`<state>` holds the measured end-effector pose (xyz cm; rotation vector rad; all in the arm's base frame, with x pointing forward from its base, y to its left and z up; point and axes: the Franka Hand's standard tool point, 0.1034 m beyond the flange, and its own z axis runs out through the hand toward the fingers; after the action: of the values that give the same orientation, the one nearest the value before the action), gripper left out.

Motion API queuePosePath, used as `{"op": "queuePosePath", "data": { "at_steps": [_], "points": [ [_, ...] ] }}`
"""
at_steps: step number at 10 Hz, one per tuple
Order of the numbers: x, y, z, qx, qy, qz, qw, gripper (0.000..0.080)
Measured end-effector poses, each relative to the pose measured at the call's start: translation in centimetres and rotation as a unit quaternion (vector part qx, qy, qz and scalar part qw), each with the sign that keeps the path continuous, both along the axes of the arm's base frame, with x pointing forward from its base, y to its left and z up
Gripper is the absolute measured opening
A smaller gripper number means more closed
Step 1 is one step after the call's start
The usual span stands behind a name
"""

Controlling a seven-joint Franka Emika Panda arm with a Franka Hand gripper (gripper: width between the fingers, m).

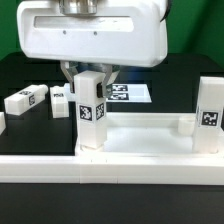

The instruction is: Assemble desk

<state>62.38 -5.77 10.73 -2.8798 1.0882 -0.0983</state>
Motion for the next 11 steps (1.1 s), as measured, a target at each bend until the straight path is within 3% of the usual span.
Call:
{"op": "queuePosePath", "data": {
  "at_steps": [7, 8, 9, 10, 11],
  "points": [
    [-0.01, -0.05, -0.04, 0.019, 0.006, -0.18, 0.983, 0.0291],
    [-0.01, -0.03, -0.05, 0.018, 0.005, -0.173, 0.985, 0.0363],
    [-0.01, 0.0, -0.05, 0.018, 0.005, -0.162, 0.987, 0.0363],
    [-0.01, 0.0, -0.05, 0.017, 0.005, -0.159, 0.987, 0.0547],
    [-0.02, -0.02, -0.05, 0.012, 0.004, -0.113, 0.993, 0.0547]
  ]
}}
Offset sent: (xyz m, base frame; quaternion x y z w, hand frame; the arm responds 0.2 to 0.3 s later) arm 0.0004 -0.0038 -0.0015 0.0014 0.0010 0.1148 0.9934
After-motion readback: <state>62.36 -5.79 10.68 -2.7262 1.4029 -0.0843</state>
